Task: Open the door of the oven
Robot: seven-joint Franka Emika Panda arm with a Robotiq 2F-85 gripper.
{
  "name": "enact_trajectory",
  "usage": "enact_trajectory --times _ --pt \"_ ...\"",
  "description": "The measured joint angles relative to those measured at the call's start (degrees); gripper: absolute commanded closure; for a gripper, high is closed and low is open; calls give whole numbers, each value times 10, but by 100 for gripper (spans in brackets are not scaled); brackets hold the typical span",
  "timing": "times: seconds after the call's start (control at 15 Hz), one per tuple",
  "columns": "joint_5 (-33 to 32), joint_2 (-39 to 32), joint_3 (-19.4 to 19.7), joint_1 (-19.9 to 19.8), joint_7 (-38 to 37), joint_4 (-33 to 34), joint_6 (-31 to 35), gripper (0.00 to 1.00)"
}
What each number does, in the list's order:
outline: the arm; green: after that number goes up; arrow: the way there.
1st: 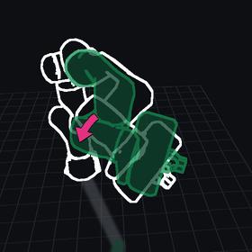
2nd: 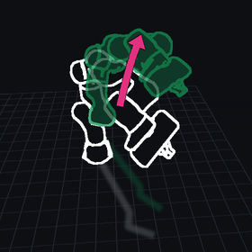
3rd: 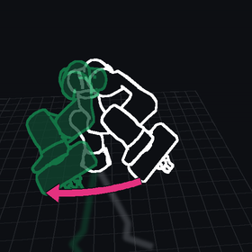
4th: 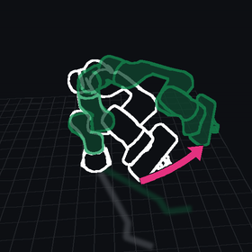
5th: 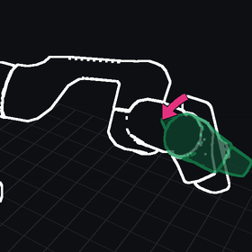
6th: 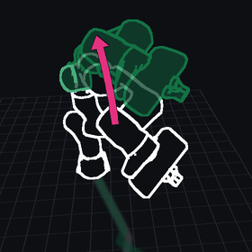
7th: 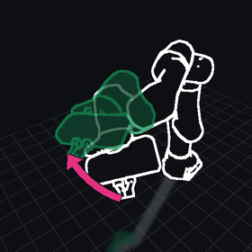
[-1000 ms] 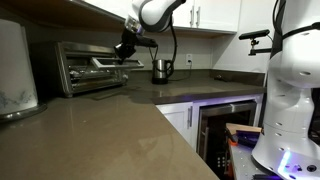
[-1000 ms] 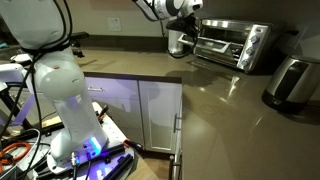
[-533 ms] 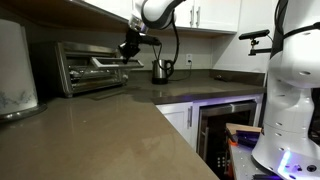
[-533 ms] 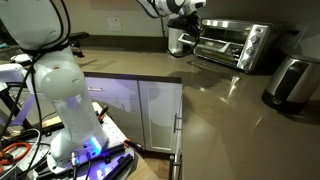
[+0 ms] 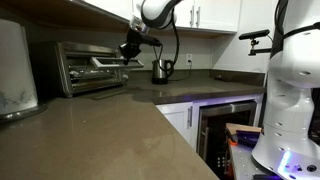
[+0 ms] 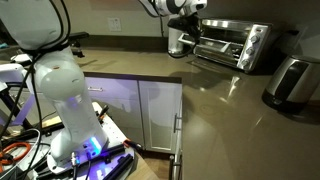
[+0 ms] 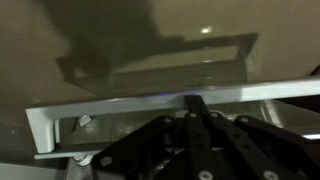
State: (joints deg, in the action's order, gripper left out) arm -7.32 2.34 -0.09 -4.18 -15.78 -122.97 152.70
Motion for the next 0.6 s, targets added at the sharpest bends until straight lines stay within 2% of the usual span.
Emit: enact_trajectory --times 0.6 --pt "38 0 2 0 31 -8 -14 100"
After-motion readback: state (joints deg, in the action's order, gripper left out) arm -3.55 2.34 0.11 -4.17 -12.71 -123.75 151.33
